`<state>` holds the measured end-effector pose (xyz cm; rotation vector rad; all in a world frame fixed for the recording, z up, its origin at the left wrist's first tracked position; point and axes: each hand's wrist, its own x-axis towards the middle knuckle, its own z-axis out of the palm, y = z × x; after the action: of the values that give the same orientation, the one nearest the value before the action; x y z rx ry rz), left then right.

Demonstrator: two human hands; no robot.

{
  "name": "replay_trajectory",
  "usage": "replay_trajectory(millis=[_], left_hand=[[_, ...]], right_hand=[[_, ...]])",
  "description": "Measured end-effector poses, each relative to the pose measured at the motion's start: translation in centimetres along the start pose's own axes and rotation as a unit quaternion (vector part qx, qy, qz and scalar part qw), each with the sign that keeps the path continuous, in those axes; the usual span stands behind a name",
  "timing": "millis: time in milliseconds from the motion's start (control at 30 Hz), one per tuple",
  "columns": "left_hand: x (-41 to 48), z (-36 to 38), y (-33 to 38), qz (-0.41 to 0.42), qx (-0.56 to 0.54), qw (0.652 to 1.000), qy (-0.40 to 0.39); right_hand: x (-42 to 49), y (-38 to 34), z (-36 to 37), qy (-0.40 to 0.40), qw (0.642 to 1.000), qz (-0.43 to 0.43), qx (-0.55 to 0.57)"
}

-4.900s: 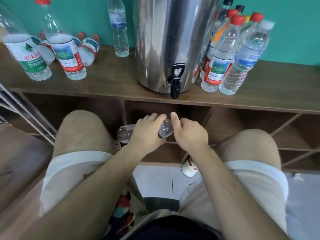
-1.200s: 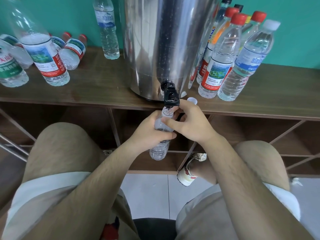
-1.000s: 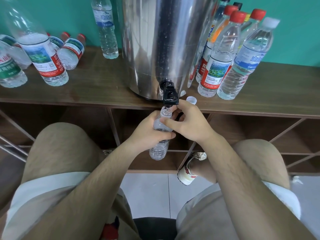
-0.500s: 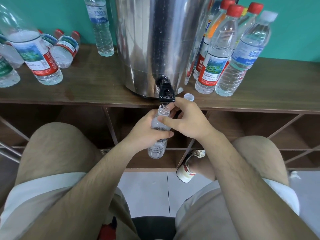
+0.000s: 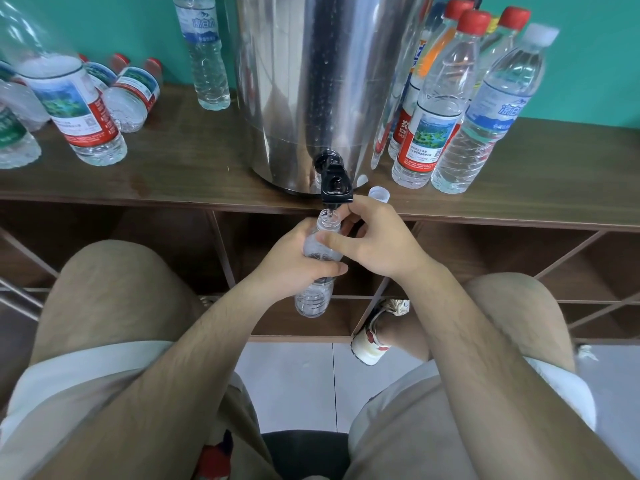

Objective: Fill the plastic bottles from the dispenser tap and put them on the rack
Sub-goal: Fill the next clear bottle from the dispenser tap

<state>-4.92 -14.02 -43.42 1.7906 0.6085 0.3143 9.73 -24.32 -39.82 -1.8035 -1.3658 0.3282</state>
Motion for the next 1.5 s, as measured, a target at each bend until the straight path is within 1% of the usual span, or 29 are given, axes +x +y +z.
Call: replay_trajectory(millis=[633, 1500], left_hand=[[0.11, 0.06, 0.0, 0.003, 0.019, 1.0, -0.002], [-0.36, 0.25, 0.42, -0.01, 0.008, 1.0, -0.001]], right_hand=[[-0.18, -0.63, -0.23, -0.008, 1.0, -0.01, -0.02], [-0.23, -0.75, -0.11, -0.009, 0.999, -0.005, -0.03]])
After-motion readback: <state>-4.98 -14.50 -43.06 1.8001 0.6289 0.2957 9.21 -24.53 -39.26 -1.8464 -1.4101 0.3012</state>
